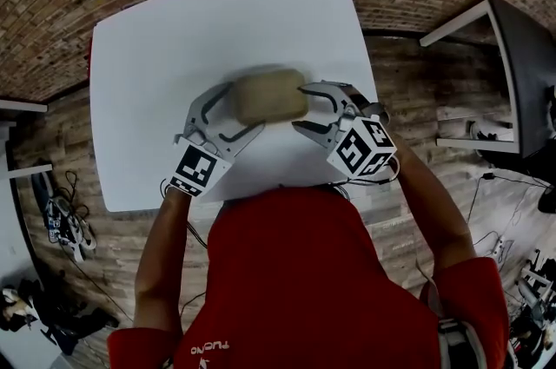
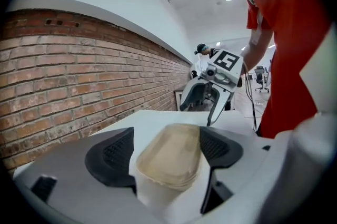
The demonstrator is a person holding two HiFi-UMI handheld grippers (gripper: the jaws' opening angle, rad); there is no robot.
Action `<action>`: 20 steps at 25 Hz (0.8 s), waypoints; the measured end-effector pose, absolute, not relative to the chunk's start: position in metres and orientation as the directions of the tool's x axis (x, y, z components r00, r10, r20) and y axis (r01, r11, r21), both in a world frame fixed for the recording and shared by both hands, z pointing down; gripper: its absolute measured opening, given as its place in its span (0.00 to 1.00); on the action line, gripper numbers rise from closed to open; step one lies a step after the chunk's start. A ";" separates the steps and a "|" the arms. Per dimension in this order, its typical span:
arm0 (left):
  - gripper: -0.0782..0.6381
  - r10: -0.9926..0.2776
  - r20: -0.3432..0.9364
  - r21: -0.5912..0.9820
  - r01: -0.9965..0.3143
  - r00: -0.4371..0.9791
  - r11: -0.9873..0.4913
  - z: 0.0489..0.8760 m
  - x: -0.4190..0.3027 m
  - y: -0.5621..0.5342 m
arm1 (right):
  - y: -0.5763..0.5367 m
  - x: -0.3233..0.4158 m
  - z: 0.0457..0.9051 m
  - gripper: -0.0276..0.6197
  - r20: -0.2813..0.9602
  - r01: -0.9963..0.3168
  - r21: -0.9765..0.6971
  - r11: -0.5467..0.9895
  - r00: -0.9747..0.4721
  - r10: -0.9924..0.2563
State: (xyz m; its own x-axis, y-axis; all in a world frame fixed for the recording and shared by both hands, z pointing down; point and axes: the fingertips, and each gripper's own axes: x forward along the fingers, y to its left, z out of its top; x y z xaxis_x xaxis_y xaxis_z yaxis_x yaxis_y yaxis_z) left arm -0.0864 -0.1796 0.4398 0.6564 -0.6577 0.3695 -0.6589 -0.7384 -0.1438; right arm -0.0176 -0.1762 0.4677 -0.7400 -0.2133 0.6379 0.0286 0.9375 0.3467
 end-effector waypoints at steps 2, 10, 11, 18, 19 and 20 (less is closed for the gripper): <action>0.68 -0.624 0.416 -0.176 -0.614 0.662 -0.769 0.452 -0.083 -0.177 | -0.175 -0.015 0.478 0.46 0.674 0.083 0.375 0.923 -0.708 -0.210; 0.75 -0.512 0.585 -0.255 -0.456 0.628 -0.852 0.496 -0.079 -0.177 | -0.177 -0.009 0.509 0.49 0.745 0.208 0.455 0.866 -0.621 -0.242; 0.75 -0.510 0.595 -0.256 -0.455 0.621 -0.853 0.501 -0.081 -0.179 | -0.179 -0.009 0.512 0.49 0.747 0.213 0.464 0.860 -0.615 -0.251; 0.75 -0.473 0.638 -0.236 -0.430 0.608 -0.871 0.519 -0.078 -0.184 | -0.188 -0.009 0.525 0.49 0.749 0.260 0.542 0.799 -0.580 -0.319; 0.75 -0.475 0.636 -0.236 -0.433 0.608 -0.870 0.519 -0.078 -0.184 | -0.188 -0.010 0.527 0.49 0.749 0.273 0.553 0.787 -0.576 -0.327; 0.75 -0.479 0.633 -0.236 -0.438 0.609 -0.868 0.519 -0.077 -0.185 | -0.188 -0.010 0.528 0.49 0.751 0.285 0.559 0.779 -0.572 -0.330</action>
State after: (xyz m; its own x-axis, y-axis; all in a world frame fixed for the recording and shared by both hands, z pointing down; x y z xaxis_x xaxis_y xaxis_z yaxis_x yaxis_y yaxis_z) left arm -0.0770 -0.1851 0.5193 0.6085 -0.4789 0.6328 -0.4377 -0.8677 -0.2357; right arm -0.0098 -0.1884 0.5280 -0.5720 -0.3301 0.7509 0.2847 0.7787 0.5591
